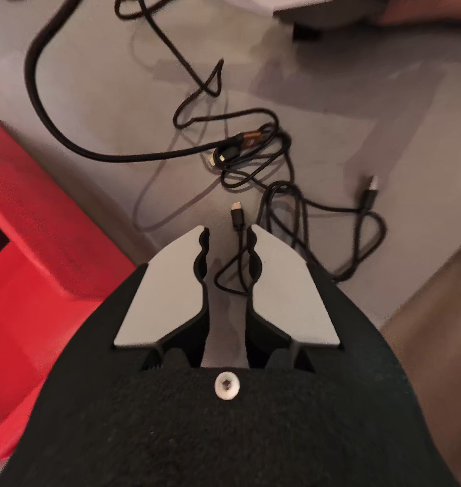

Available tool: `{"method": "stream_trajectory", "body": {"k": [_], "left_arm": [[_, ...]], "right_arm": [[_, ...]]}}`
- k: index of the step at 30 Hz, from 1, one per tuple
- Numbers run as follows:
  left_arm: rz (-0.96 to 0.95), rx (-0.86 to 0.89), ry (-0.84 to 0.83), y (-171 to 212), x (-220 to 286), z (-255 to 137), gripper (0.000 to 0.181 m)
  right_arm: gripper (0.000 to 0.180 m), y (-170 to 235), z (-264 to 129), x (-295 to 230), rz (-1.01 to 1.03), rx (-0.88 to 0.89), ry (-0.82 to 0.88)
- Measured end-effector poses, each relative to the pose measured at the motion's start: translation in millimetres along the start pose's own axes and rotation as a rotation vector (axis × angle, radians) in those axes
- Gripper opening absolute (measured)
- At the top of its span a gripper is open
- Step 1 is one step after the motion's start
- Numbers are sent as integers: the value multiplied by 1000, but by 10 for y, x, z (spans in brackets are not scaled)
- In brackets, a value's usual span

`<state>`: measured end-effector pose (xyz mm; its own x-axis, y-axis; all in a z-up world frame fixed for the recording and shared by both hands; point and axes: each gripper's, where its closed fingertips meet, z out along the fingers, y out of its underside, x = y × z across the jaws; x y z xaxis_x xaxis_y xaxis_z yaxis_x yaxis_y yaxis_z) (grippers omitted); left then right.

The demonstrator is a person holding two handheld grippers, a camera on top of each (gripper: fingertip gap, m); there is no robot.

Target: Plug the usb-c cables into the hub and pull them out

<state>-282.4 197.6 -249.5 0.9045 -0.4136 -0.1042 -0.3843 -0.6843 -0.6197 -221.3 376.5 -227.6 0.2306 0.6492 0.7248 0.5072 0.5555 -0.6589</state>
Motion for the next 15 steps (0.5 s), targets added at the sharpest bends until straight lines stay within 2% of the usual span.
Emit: {"method": "stream_trajectory", "body": {"k": [2, 5, 9, 15], "left_arm": [[26, -36, -24, 32, -27, 107, 26], [-12, -75, 83, 105, 95, 195, 25], [33, -109, 43, 263, 111, 248, 25], [70, -19, -5, 245, 207, 254, 10]], "right_arm": [[9, 2, -6, 3, 2, 0, 1], [9, 1, -7, 5, 3, -1, 0], [9, -2, 0, -4, 1, 1, -3], [9, -1, -9, -15, -10, -1, -6]]}}
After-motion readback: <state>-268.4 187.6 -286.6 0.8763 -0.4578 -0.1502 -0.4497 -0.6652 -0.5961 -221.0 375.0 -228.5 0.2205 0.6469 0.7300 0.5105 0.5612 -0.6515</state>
